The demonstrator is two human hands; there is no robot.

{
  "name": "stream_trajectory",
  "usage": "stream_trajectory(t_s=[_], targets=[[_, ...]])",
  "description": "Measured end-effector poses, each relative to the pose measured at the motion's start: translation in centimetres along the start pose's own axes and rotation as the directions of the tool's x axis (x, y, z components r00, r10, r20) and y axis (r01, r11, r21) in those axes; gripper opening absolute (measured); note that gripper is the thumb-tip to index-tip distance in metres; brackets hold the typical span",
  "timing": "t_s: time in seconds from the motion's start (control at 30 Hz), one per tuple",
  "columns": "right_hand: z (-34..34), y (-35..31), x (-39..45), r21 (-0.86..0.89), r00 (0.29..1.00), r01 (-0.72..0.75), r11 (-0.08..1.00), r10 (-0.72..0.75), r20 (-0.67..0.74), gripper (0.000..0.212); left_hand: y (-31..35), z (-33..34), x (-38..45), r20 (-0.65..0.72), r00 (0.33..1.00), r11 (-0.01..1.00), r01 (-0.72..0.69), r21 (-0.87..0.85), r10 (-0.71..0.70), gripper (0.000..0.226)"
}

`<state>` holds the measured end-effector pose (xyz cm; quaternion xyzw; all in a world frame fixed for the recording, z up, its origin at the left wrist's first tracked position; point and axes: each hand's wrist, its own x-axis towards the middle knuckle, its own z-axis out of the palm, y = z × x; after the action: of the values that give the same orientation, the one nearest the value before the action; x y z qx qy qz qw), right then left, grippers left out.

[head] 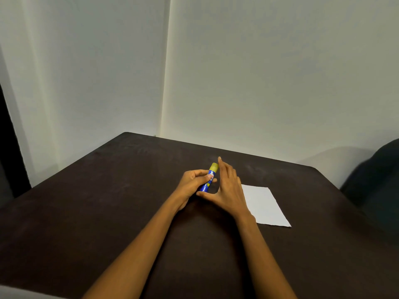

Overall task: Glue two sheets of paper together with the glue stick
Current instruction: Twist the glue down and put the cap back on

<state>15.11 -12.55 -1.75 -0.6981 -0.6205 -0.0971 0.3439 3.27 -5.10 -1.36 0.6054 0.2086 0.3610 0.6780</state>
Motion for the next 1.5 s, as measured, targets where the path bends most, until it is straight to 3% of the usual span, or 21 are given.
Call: stream_trajectory(t_s=[0.17,0.27,0.37,0.47,0.6,0.8,0.93,1.2,1.27,1.37,1.43,1.5], targets=[[0.0,0.1,-0.1,0.017,0.999,-0.009,1.000,0.009,0.036,0.106,-0.4,0.3,0.0,-0.021,0.999,0.994,-0.028,0.106,0.030,0.014],[-0.1,0.1,-0.1,0.196,0.993,-0.077,0.978,0.058,0.099,0.088,-0.6,0.3,0.3,-0.044,0.997,0.986,-0.053,0.155,0.060,0.016],[-0.7,0.3,0.2,0.585,0.982,-0.187,0.789,0.156,0.105,0.051,-0.5,0.2,0.2,-0.080,0.989,0.974,-0.103,0.202,0.121,0.023],[-1.2,0.7,0.5,0.749,0.967,-0.224,0.624,0.239,0.090,0.031,-0.2,0.2,-0.1,-0.035,0.992,0.972,-0.108,0.208,0.118,0.026],[-0.9,1.0,0.4,0.775,0.959,-0.253,0.579,0.256,0.121,0.026,-0.2,0.2,-0.3,0.013,0.997,0.970,-0.083,0.228,0.082,0.029],[-0.9,1.5,0.1,0.723,0.946,-0.264,0.639,0.318,0.064,0.007,-0.3,0.6,-0.2,-0.008,0.983,0.922,-0.170,0.347,0.185,0.031],[-0.7,1.2,0.1,0.689,0.929,-0.295,0.661,0.367,0.045,0.010,-0.4,0.5,0.0,-0.017,0.968,0.882,-0.223,0.414,0.252,0.030],[-0.3,0.8,0.2,0.614,0.899,-0.339,0.713,0.437,-0.012,0.035,-0.7,0.3,-0.1,0.061,0.910,0.649,-0.337,0.682,0.409,0.031],[-0.1,0.6,0.3,0.629,0.904,-0.324,0.707,0.427,-0.016,0.032,-0.7,0.2,0.0,0.021,0.924,0.699,-0.303,0.648,0.381,0.028],[-0.1,0.1,0.3,0.685,0.931,-0.301,0.664,0.359,0.060,0.019,-0.5,0.5,0.0,0.001,0.982,0.897,-0.173,0.407,0.189,0.025],[-0.1,0.2,0.4,0.657,0.945,-0.288,0.697,0.320,0.075,0.016,-0.5,0.6,-0.2,-0.003,0.983,0.901,-0.169,0.400,0.185,0.026],[-0.1,0.3,0.6,0.636,0.945,-0.276,0.721,0.324,0.042,0.015,-0.5,0.6,-0.3,-0.019,0.954,0.805,-0.240,0.543,0.298,0.027]])
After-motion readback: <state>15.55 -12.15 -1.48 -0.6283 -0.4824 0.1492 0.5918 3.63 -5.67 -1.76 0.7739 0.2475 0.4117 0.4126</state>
